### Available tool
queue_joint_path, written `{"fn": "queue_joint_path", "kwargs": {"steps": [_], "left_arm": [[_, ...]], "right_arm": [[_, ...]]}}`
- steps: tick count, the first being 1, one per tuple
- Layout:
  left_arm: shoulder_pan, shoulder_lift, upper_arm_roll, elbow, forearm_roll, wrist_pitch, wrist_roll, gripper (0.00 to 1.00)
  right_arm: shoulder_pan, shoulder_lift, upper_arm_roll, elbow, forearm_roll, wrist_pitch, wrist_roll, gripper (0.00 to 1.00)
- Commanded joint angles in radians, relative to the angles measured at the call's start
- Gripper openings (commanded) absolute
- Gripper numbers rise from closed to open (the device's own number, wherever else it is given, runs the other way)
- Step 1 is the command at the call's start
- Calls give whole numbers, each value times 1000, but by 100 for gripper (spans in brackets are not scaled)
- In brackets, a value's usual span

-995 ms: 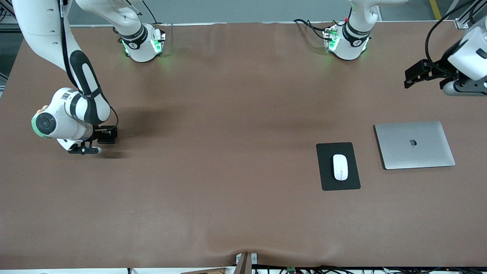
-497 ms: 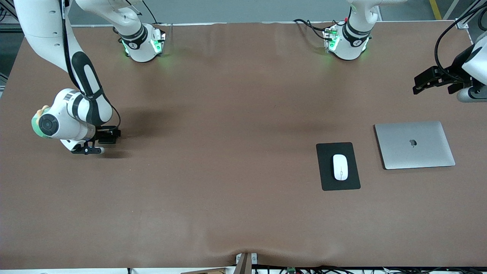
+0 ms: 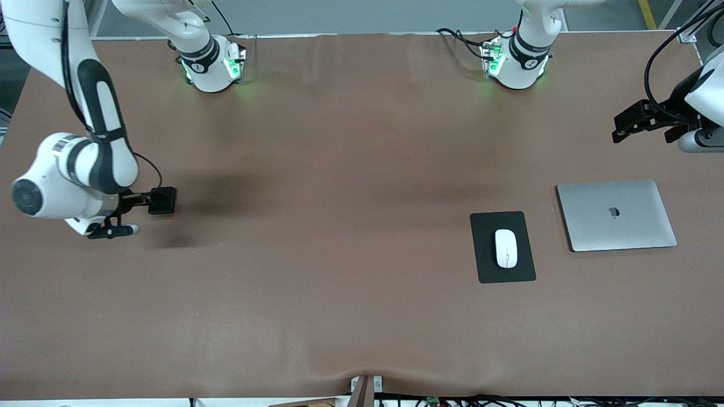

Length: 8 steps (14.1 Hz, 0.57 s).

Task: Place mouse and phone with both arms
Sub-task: 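Carry the black phone with the right gripper toward the green plush toy, then lower the phone beside the plush toy and open the right gripper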

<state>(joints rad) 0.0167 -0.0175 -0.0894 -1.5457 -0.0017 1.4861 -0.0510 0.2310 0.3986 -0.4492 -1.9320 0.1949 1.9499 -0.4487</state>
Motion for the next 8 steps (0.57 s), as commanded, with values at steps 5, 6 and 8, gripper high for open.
{"fn": "queue_joint_path", "kwargs": {"steps": [5,6,8], "left_arm": [[2,-2,-1,4,-6,-4,14,100],[3,-1,-1,4,-6,-4,14,100],[5,-1,-1,4,-6,-3,14,100]], "right_arm": [[-33,16,-31,354,-12,-181,-116,100],[-32,19,-29,407,-17,-204,-116,100],[-21,20,-23,505,-87,-227,-116,100]]}}
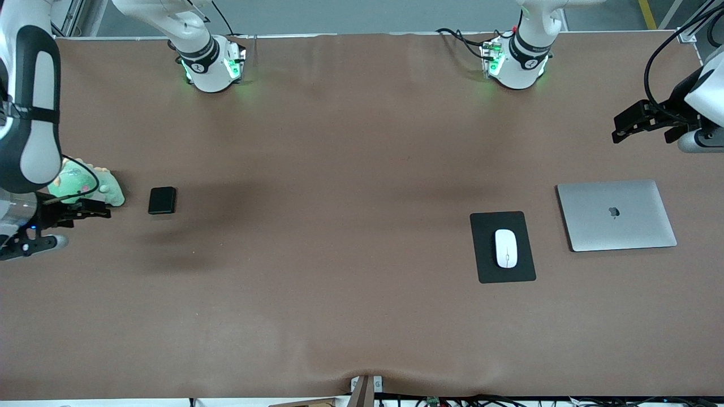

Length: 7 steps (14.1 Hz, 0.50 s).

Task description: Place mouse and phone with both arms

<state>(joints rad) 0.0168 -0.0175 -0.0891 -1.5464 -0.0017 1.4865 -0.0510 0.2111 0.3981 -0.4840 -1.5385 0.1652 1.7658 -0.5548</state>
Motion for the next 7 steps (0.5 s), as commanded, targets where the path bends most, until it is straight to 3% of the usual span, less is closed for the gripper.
{"fn": "queue_joint_path", "kwargs": {"steps": [1,7], "left_arm": [[5,-1,-1,5,-6,-3,14,100],[0,-9,-3,9,-6,-5,13,100]], "right_arm": [[2,27,19,133,-84,-26,-11,100],[-45,77,86,363,-81,78,-10,100]]}}
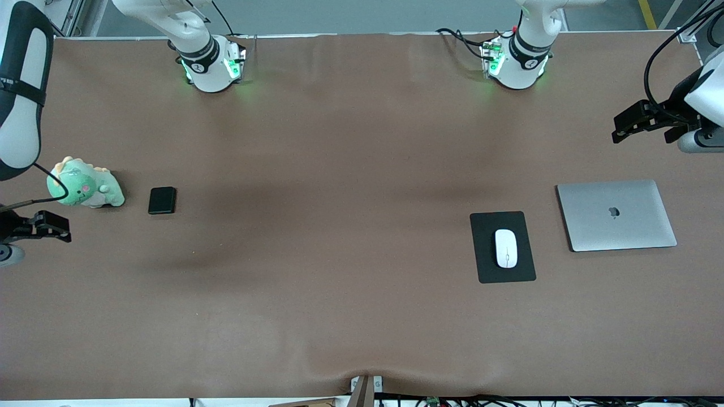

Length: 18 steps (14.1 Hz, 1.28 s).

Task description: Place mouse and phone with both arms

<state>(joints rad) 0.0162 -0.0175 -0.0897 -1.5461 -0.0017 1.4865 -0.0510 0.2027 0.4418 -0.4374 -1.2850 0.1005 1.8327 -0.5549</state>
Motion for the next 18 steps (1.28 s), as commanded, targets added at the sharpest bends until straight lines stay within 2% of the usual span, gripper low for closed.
{"fn": "queue_joint_path", "kwargs": {"steps": [1,3,5,8,10,12,13,14,17,18], "left_arm": [[1,-13,-2,11,-6,-6,13,100],[1,-15,-4,14,-6,-6,13,100],[-1,-12,-2,14,-6,-3,11,100],[-1,-12,-1,12,-6,-5,8,100],[-1,-12,-2,12,-6,-6,-3,100],[-1,-13,-5,12,-6,-8,-6,100],[-1,-13,-10,12,-6,-9,-7,100],[1,-13,-10,12,-6,-9,-6,100],[4,-12,-10,11,-6,-9,-3,100],[5,-10,-10,12,-6,-9,-1,100]], "right_arm": [[-49,28,72,130,-18,13,-7,100],[-66,0,109,130,-24,5,38,100],[-81,-37,130,130,-10,-73,184,100],[-181,-87,300,125,-31,-205,504,100],[-184,-135,324,116,-76,-301,555,100],[-187,-176,328,105,-65,-464,538,100],[-189,-208,327,64,-58,-493,532,100],[-196,-265,327,-23,-58,-489,523,100],[-180,-507,328,-419,-68,-223,512,100],[-180,-570,328,-518,-73,-163,512,100]]}}
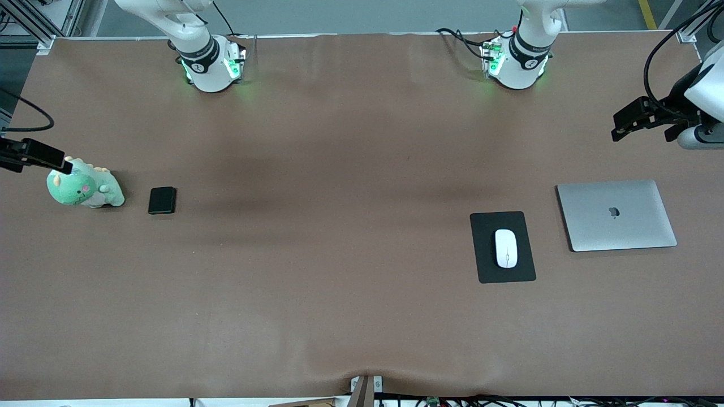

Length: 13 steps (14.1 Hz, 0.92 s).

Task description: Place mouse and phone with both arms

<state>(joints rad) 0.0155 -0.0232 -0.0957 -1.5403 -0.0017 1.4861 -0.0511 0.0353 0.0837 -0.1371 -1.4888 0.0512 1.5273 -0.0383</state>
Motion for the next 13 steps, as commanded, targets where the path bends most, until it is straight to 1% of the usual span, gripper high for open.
{"fn": "queue_joint_path", "kwargs": {"steps": [1,4,5,6,9,10,13], "left_arm": [[6,-4,-4,6,-7,-9,-1,100],[8,-1,1,9,-6,-3,0,100],[8,-1,4,11,-6,-1,0,100],[8,-1,4,11,-6,0,0,100],[8,2,5,12,-6,2,-1,100],[8,2,5,12,-6,2,-1,100],[8,3,4,12,-7,2,-4,100]], "right_arm": [[-12,-228,28,-333,-37,149,-6,100],[-15,-225,28,-300,-44,117,-8,100],[-20,-210,27,-254,-44,116,-8,100],[-23,-162,27,-184,-44,110,-6,100],[-44,-20,25,35,-34,-27,-6,100],[-48,3,25,68,-28,-62,-6,100],[-45,2,27,70,-30,-72,-6,100]]}}
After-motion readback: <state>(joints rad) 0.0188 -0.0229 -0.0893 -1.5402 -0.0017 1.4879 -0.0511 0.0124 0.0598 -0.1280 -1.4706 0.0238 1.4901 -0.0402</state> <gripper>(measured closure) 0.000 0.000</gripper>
